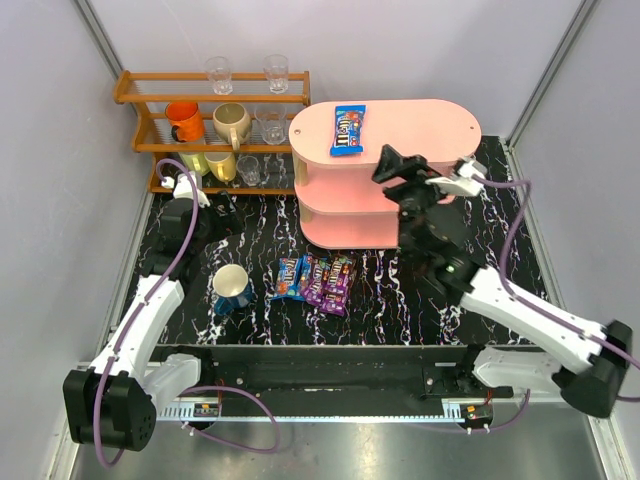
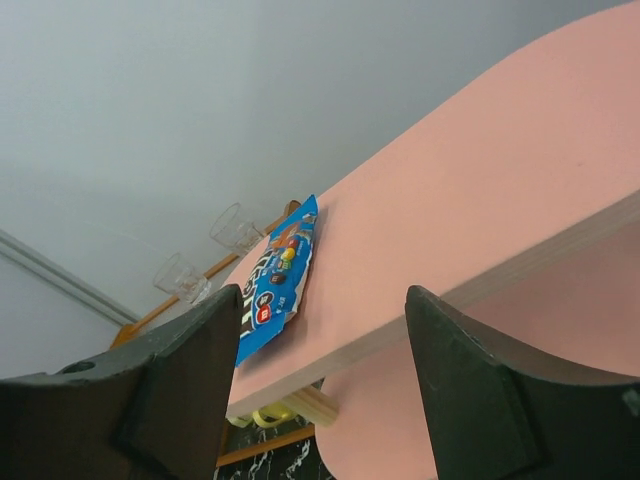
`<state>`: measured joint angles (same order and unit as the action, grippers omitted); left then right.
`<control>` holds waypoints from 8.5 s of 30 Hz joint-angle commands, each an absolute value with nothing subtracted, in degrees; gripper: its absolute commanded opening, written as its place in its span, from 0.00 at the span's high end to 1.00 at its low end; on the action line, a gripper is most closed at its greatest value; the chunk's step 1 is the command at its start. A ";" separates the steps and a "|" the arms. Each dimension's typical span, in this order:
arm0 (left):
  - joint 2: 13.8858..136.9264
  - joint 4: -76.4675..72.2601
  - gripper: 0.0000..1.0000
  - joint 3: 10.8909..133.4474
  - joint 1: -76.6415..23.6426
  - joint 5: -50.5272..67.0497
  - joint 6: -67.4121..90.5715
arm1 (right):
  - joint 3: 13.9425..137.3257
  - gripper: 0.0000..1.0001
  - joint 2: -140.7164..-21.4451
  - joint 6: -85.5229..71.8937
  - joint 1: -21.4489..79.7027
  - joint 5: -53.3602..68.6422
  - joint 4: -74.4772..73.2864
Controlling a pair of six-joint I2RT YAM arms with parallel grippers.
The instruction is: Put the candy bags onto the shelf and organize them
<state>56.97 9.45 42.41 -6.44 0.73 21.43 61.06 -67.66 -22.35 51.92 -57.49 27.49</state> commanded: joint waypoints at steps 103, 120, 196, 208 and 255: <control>56.60 8.00 0.01 45.26 -6.15 2.29 21.88 | 43.06 1.00 -68.46 -13.71 40.17 -5.91 30.84; 56.87 7.82 0.01 45.35 -6.15 2.72 21.88 | 48.52 1.00 -78.48 -14.33 33.31 5.71 33.75; 56.95 7.21 0.01 45.09 -6.15 4.66 22.68 | 26.99 1.00 -70.26 -62.60 59.33 -21.26 5.54; 56.78 7.38 0.01 45.09 -6.06 4.48 22.41 | 26.01 1.00 -41.93 -18.85 58.80 -17.93 6.78; 56.95 7.47 0.01 45.18 -6.06 4.22 22.15 | 42.54 0.47 -58.46 -13.53 15.91 12.49 15.84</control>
<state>57.49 9.78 42.44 -6.28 3.88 22.39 42.78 -64.73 -11.84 16.01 18.41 19.27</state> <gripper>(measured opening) 0.987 0.544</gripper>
